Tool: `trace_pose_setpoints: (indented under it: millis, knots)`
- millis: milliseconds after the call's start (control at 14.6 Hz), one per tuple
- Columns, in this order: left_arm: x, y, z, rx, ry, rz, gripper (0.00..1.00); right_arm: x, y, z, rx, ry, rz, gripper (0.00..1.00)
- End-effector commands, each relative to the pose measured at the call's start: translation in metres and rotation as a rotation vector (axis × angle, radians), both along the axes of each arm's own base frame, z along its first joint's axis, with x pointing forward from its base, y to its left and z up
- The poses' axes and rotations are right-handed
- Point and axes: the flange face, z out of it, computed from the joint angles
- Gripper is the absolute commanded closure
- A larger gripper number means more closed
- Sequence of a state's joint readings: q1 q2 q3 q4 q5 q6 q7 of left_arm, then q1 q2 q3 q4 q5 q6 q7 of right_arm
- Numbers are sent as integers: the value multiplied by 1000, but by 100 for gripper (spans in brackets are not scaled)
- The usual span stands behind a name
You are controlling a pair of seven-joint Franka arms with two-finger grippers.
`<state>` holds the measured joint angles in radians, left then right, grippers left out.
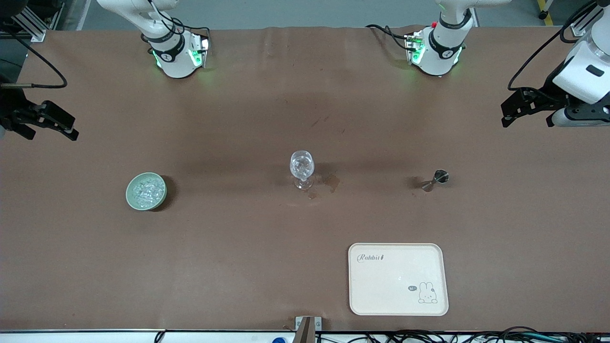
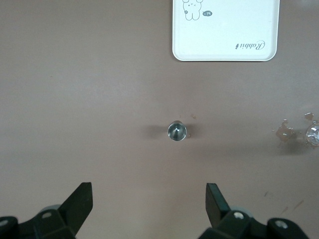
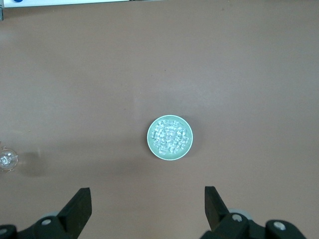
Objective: Pour wine and add ice with both arms
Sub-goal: 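Reach the right gripper toward the ice bowl while the left gripper reaches the jigger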
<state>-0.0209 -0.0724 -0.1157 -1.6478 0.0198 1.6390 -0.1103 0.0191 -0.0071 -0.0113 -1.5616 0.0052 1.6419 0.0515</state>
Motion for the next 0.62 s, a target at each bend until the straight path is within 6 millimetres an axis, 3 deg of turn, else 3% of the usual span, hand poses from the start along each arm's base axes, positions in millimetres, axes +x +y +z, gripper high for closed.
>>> trace_pose_setpoints:
  millis: [0,68,273,547]
  knots:
    - [3,3,9,9,-21,9,0,7,0,-3,9,6,13,0]
    - [4,6,18,13,-38,9,0,6,2,-6,6,13,25,0]
    - [27,19,10,24,-29,19,0,5,4,-18,6,41,59,0]
    - [71,31,-43,-1,-1,79,0,5,4,-25,6,44,62,0]
